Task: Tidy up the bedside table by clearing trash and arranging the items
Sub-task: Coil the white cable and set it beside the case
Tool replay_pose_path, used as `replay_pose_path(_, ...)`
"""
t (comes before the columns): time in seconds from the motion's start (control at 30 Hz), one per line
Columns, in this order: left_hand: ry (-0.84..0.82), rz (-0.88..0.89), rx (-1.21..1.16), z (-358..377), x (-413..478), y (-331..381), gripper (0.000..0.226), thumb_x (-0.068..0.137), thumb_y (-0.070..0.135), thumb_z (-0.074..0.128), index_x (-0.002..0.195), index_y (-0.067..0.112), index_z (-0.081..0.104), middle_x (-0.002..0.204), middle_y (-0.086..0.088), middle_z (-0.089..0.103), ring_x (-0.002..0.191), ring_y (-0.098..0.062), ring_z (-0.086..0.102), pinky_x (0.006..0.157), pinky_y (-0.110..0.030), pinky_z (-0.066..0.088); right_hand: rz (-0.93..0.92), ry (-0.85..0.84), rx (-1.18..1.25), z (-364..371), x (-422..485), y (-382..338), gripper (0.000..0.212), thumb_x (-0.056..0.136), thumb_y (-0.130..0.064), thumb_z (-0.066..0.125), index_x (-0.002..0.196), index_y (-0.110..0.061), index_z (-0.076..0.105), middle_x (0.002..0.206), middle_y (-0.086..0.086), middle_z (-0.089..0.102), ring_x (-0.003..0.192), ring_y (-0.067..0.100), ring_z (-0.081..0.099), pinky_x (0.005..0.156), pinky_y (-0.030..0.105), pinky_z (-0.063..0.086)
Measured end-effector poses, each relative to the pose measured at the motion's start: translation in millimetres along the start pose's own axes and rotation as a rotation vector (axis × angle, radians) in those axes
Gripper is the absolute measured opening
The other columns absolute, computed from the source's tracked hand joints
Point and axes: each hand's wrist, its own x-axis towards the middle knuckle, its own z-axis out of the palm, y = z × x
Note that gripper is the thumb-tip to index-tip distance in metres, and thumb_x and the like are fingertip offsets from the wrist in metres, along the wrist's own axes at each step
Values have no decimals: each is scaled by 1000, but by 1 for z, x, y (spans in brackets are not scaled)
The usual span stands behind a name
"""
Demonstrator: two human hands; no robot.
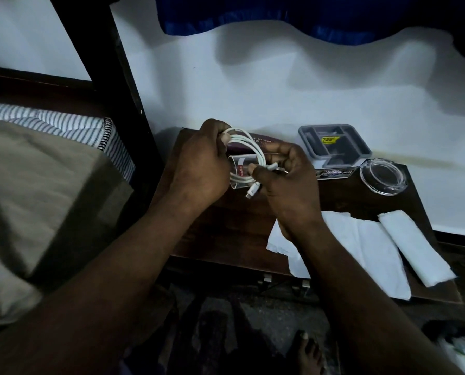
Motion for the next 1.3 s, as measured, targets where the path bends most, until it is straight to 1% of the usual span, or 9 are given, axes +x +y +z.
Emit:
replay_pose_path(0.1,58,-56,-84,3,3,-6,24,97,31,43,105,22,64,94,-1,68,88,-21,65,78,-33,53,41,3,5,-1,-3,-2,43,76,-26,88,106,-45,65,103,-5,78,93,21,77,83,55,63)
replay_pose_path(0.27,87,-205,-310,4,7,-10,19,99,24,48,97,21,67,96,-2,70,83,-13,63,78,-29,52,280,-57,385,-3,-4,-13,37,92,5,72,127,2,60,101,16,73,69,15,73,71,30,64)
replay_pose_path(0.57,-185,-503,-644,1,-5,0,33,107,14,47,86,20,71,54,14,62,46,1,53,47,-15,42,218,94,405,-7,-1,-12,22,91,8,70,102,-11,75,86,2,77,78,11,71,67,20,56)
replay_pose_path(0.63,-196,-448,-606,-1,-7,0,28,105,29,55,85,21,73,57,14,65,49,2,57,45,-13,41,161,119,328,-7,-1,-11,20,91,6,72,100,-12,76,87,2,78,79,11,71,67,21,55)
replay_pose_path(0.77,-171,-200,-395,2,-7,-6,13,98,31,67,101,24,78,82,25,73,77,6,68,74,-19,53,99,109,241,-6,-2,-11,19,92,5,72,98,-12,76,86,-1,79,78,8,71,66,19,56)
replay_pose_path(0.93,-237,-228,-508,1,-6,-7,31,99,19,65,70,26,72,55,12,60,56,0,53,62,-18,42,55,121,181,-7,-1,-10,19,91,3,74,97,-15,76,87,-1,79,77,5,72,69,21,57)
replay_pose_path(1.1,-367,-364,-867,-3,-3,-4,12,94,9,69,103,2,73,78,-10,65,63,-14,56,62,-24,49,-18,179,63,-6,2,-6,20,89,-1,74,98,-19,76,96,2,81,91,13,77,92,40,62)
replay_pose_path(1.2,-398,-373,-926,-4,1,-6,36,91,11,71,124,-2,65,100,-19,65,65,-18,57,59,-25,48,-48,197,7,-7,1,-7,20,88,0,74,102,-13,77,96,-1,80,90,8,77,92,33,62)
replay_pose_path(1.3,-355,-356,-861,-2,0,-5,26,100,12,61,122,0,69,87,-13,63,63,-15,54,50,-17,42,-103,180,-68,-5,-2,-9,21,89,0,71,104,-14,78,95,-5,80,90,3,76,91,28,61)
